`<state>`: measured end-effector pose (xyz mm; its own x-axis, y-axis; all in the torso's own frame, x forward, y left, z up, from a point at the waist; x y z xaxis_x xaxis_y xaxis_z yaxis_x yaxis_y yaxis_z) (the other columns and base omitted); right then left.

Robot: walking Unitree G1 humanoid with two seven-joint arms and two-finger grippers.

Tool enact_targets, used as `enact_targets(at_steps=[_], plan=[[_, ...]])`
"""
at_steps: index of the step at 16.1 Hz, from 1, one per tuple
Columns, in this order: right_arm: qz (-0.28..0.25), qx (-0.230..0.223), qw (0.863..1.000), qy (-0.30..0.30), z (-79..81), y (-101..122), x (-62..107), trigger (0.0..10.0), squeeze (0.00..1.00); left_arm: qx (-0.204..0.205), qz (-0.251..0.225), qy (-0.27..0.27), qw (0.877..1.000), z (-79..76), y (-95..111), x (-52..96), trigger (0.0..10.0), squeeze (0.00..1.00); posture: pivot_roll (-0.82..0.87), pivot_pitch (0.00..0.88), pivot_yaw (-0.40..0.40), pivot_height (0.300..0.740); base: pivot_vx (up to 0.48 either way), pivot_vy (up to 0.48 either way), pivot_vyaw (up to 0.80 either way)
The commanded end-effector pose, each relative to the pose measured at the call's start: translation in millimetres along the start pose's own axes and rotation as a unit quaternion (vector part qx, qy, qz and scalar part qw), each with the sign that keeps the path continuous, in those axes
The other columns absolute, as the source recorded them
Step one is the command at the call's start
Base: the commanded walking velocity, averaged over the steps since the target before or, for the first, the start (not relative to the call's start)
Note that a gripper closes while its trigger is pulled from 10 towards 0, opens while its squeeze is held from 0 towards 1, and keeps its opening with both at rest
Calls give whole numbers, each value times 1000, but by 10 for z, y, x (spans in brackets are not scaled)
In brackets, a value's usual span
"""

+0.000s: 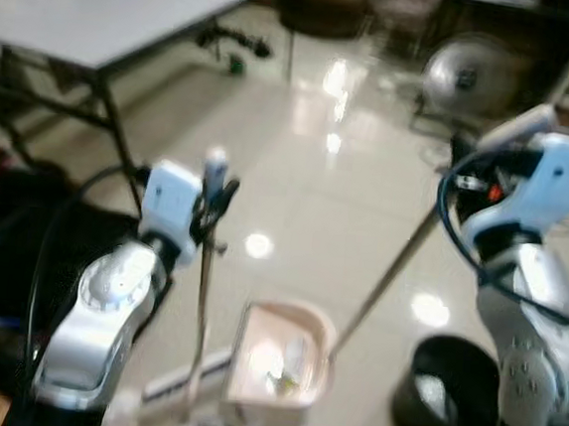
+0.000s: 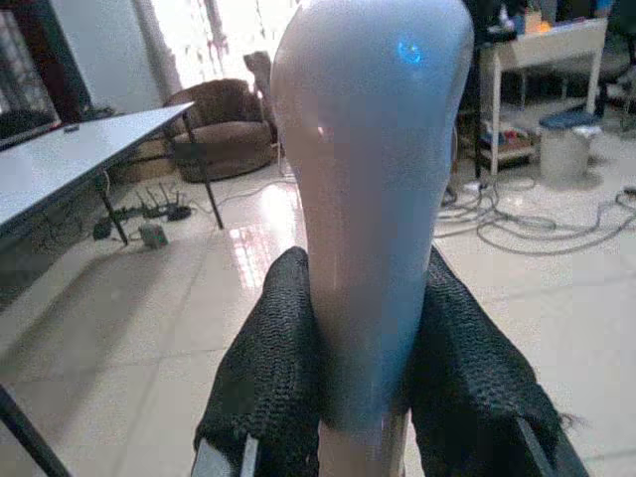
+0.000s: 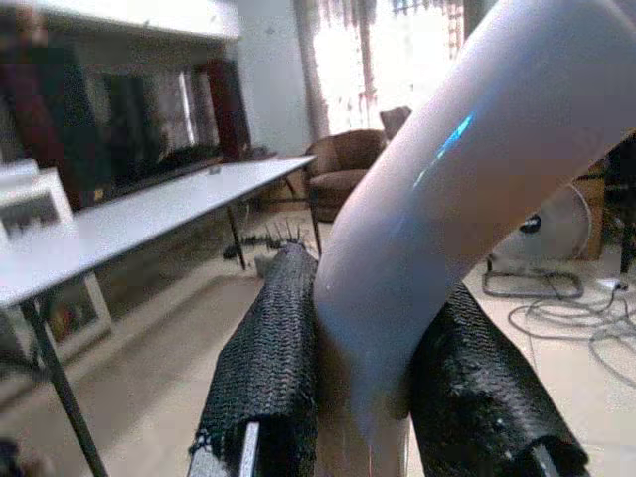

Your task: Sweep floor

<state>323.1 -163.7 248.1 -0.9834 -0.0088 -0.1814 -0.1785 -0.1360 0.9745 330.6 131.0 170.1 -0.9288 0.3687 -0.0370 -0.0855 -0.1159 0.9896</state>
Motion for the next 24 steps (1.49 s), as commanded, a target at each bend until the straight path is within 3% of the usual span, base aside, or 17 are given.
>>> enact_targets(at_steps=[1, 5, 10, 13, 18, 19, 20, 24], plan=[[-38, -18, 999, 1, -22, 199, 41, 10000, 0, -14, -16, -8, 1000, -11, 119, -32, 10000, 0, 31, 34, 18, 740, 0, -292, 0], [-49, -5, 999, -12, -154, 316, 14, 10000, 0, -15, -23, -2, 1000, -17, 163, -96, 10000, 0, 27, 40, 11, 740, 0, -296, 0], [-52, -24, 998, -16, -244, 349, -1, 10000, 0, -17, -21, -7, 1000, -77, 139, -76, 10000, 0, 30, 37, 9, 740, 0, -295, 0], [-68, -31, 997, -30, -375, 464, -2, 10000, 0, -17, -22, -10, 1000, -69, 144, -90, 10000, 0, 25, 35, 16, 740, 0, -296, 0], [-67, -14, 997, -38, -465, 505, 7, 10000, 0, -16, -23, -16, 999, -105, 155, -113, 10000, 0, 18, 34, 23, 740, 0, -295, 0], [-69, -11, 997, -41, -486, 530, 9, 10000, 0, 23, -5, -15, 1000, -107, 95, -120, 10000, 0, 12, 32, 23, 740, 0, 0, 0], [-70, -10, 997, -42, -495, 547, 6, 10000, 0, 36, -2, -11, 999, -98, 82, -128, 10000, 0, 9, 33, 21, 740, 0, 0, 0], [-74, -1, 996, -46, -527, 595, -3, 10000, 0, 27, -22, -4, 999, -77, 170, -156, 10000, 0, 8, 30, 21, 740, 0, 360, 0]])
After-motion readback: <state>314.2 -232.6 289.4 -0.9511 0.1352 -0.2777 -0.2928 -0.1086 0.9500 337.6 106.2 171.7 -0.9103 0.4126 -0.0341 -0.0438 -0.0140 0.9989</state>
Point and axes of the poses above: a point about 5 cm out from each wrist's last joint towards the gripper, its own x axis pointing back from the gripper into the wrist, its own y axis along the axis of the wrist's last joint, z = x × y, the point moved 6 cm from there along -x, pointing out of the wrist towards the gripper, and after that the axes turned 2 degrees about x, right-handed, at the moved point
